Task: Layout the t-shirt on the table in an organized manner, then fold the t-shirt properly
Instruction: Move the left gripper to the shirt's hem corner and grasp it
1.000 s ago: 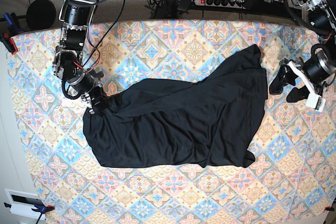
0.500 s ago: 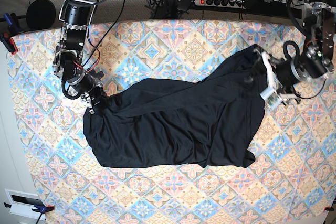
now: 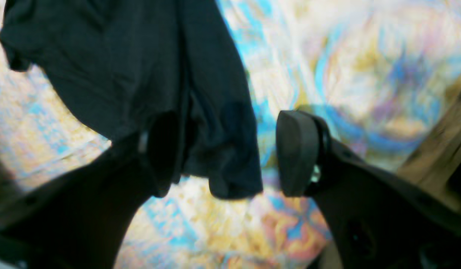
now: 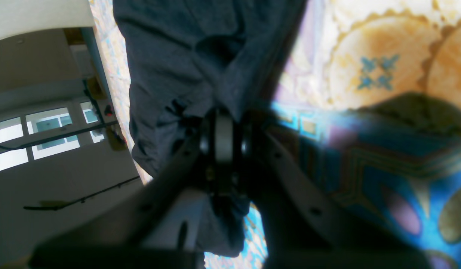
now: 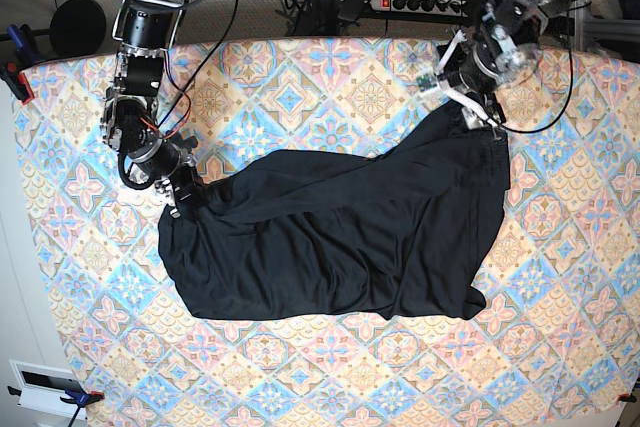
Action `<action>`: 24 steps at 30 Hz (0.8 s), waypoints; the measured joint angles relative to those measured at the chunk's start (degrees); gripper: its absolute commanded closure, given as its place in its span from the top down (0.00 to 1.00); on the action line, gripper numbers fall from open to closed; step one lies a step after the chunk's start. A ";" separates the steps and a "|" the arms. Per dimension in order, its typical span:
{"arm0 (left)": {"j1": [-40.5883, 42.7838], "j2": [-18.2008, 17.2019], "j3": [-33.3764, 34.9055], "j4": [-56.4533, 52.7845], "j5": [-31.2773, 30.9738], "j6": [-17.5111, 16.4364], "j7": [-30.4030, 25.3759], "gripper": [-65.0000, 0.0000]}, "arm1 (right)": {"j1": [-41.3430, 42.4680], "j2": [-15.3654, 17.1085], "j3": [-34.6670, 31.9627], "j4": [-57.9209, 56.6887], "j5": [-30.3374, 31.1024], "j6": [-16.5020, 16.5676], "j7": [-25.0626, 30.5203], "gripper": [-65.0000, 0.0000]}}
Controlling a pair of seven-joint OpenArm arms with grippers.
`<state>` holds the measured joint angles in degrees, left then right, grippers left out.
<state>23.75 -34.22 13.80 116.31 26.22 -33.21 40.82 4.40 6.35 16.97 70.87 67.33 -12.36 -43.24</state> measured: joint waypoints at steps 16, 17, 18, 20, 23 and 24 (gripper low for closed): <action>1.51 -0.37 1.64 -2.08 6.75 0.17 2.91 0.59 | -0.07 0.00 0.11 0.00 0.07 0.09 -0.04 0.00; 1.55 -0.24 1.64 -2.84 7.89 0.22 2.93 0.59 | -0.11 0.00 0.11 0.00 0.09 0.15 -0.04 0.00; 1.84 -0.22 1.64 -3.41 8.79 1.36 2.99 0.59 | -0.09 0.00 0.11 0.00 0.07 0.15 -0.02 0.00; 2.34 -0.24 1.95 -3.56 10.25 4.92 2.99 0.59 | -0.09 0.00 0.11 0.00 0.00 0.15 0.00 0.00; 2.95 -0.07 1.92 -3.56 10.67 8.85 2.64 0.59 | -0.11 0.00 0.11 0.00 0.22 0.15 -0.04 0.00; 3.10 -0.09 1.95 -3.56 10.84 10.16 2.75 0.59 | -0.09 0.00 0.11 0.00 0.17 0.15 -0.02 0.00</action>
<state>26.85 -34.30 15.75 112.75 37.06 -23.05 43.57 4.32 6.35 17.08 70.87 67.51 -12.21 -43.27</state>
